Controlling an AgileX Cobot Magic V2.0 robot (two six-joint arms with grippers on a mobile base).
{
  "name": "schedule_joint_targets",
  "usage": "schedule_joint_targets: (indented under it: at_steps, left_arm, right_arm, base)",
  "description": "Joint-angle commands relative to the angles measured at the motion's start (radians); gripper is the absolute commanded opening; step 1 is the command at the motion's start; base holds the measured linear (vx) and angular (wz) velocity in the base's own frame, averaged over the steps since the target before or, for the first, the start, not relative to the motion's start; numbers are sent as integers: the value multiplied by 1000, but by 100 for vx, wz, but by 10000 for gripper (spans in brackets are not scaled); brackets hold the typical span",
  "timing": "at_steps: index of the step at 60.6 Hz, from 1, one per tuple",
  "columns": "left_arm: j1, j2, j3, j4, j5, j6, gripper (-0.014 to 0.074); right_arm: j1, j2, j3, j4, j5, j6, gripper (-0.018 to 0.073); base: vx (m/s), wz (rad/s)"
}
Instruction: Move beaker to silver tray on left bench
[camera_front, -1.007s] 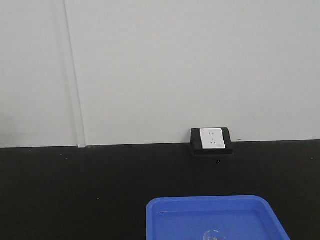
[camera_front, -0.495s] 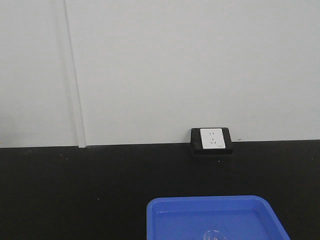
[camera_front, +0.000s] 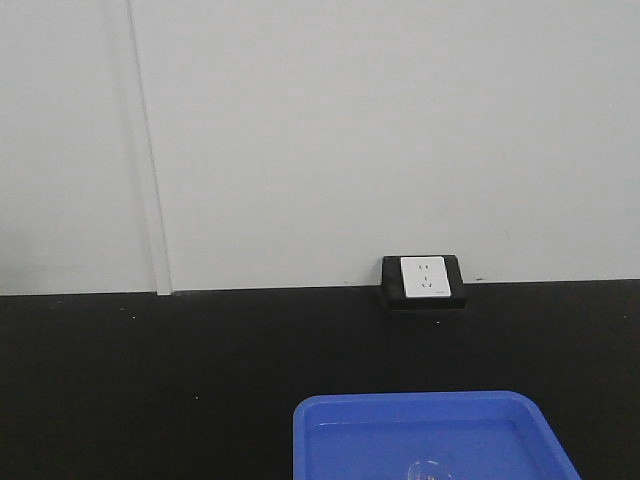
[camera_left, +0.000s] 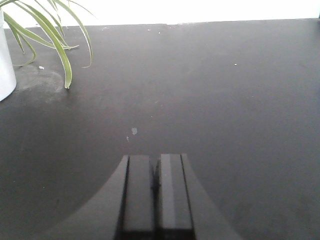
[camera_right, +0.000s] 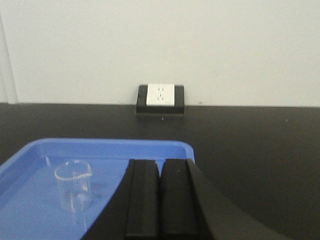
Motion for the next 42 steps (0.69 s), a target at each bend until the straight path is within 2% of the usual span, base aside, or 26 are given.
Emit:
schedule_joint_targets:
  at_steps: [1, 12, 25, 42]
  left_arm:
    - [0, -7, 19, -7, -79, 0, 1]
    - [0, -7, 19, -7, -79, 0, 1]
    - [0, -7, 19, -7, -79, 0, 1]
    - [0, -8, 19, -7, -79, 0, 1]
  right_arm:
    - [-5, -11, -4, 0, -123, 0, -11]
    - [-5, 43, -126, 0, -69, 2, -11]
    - [-5, 266, -352, 0, -63, 2, -10]
    - [-5, 511, -416, 0, -106, 1, -6]
  base:
    - [0, 0]
    - [0, 0]
    - [0, 0]
    - [0, 0]
